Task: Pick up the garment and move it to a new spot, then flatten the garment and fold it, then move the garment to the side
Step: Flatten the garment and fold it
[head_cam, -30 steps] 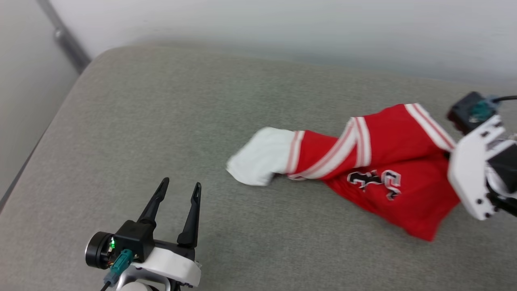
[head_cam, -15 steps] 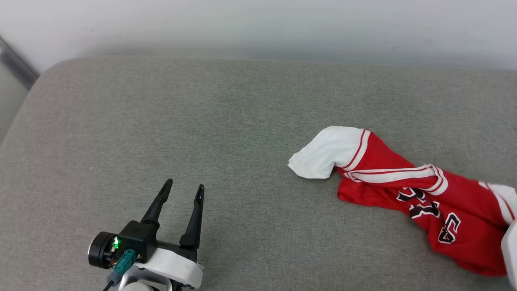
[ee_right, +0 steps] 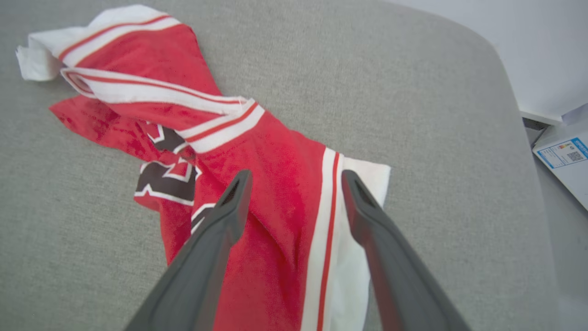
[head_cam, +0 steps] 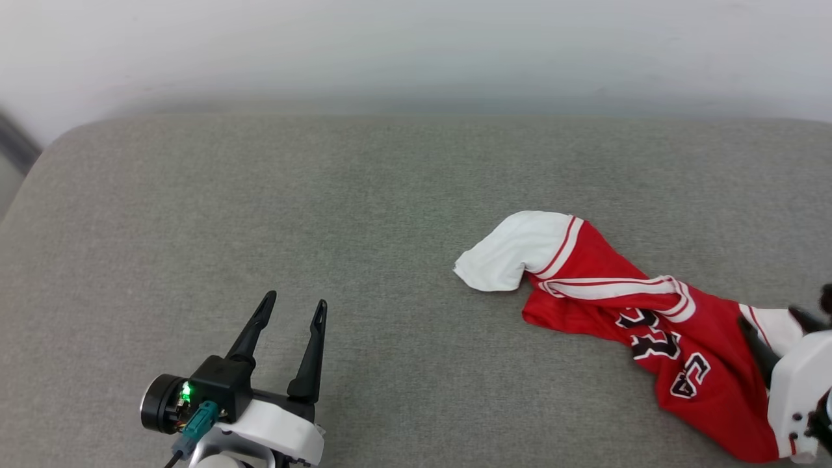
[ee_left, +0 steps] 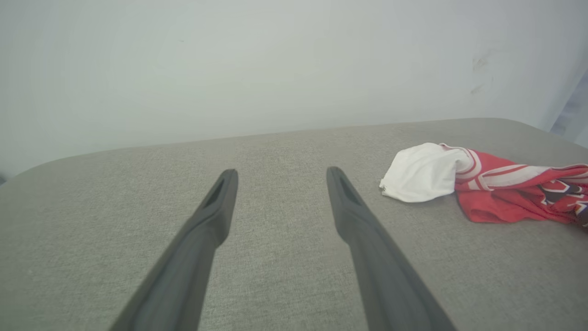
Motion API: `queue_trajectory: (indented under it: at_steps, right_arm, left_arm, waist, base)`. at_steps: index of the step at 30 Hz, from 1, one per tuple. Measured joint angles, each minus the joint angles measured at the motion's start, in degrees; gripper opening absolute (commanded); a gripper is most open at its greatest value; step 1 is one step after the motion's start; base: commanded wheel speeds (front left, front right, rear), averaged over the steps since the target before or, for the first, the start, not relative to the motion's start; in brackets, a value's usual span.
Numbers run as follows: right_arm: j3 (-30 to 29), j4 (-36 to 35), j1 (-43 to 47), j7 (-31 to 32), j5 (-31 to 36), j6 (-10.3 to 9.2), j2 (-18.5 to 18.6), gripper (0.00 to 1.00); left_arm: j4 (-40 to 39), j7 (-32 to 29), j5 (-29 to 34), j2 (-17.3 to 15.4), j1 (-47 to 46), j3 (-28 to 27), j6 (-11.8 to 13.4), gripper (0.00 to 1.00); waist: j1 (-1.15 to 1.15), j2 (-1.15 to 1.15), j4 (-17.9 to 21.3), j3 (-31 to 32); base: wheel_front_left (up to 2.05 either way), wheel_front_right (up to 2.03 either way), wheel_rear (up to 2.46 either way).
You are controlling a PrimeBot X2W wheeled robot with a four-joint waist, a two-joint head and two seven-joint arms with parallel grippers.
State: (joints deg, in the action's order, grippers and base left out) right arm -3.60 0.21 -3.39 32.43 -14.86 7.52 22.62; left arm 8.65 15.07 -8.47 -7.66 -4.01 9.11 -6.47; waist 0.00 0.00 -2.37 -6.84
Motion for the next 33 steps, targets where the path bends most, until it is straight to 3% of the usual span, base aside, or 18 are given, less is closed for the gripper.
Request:
queue_trajectory:
  at_steps: [8, 12, 16, 19, 24, 33]
  right_arm:
    - [-5.5, -12.8, 1.0, -14.6, -1.2, -0.01, -8.5, 1.0]
    - [-7.9, -15.8, 1.8, -22.0, -0.1, -0.01, -12.8, 1.0]
    - [-8.9, -16.8, 2.1, -26.8, 1.4, -0.02, -15.5, 1.0]
    - [-9.0, -16.8, 1.8, -28.8, 2.6, -0.01, -16.4, 1.0]
    - [-9.3, -16.0, 0.9, -30.8, 3.5, -0.02, -17.7, 1.0]
    - [-7.4, -12.0, 0.1, -33.0, 4.9, -0.01, -18.8, 1.0]
  left_arm:
    - [-0.7, -0.9, -2.9, -0.2, -2.3, 1.8, -0.5, 1.0]
    - [-1.7, -6.0, -5.2, -1.9, -8.2, 5.0, -0.9, 1.0]
    - [-2.6, -17.5, -10.0, -6.2, -17.5, 12.5, -0.9, 1.0]
    - [-2.2, -29.7, -19.4, -8.2, -25.1, 16.1, -0.9, 1.0]
    - [-0.5, -48.5, -27.7, -13.7, -37.1, 22.8, -0.9, 1.0]
    - [6.0, -67.2, -34.0, -17.2, -46.2, 32.1, -0.9, 1.0]
  waist:
    - [0.0, 0.0, 3.2, 0.8]
    - [0.0, 0.0, 5.3, -0.2]
    - [0.0, 0.0, 7.4, -2.1]
    - [0.0, 0.0, 9.2, -3.6]
    - [0.0, 0.0, 12.0, -6.3]
    - [0.0, 0.0, 16.5, -10.6]
  base:
    - [0.0, 0.0, 0.0]
    - [0.0, 0.0, 0.0]
    - [0.0, 0.0, 0.0]
    - [0.0, 0.0, 0.0]
    - [0.0, 0.0, 0.0]
    - [0.0, 0.0, 0.0]
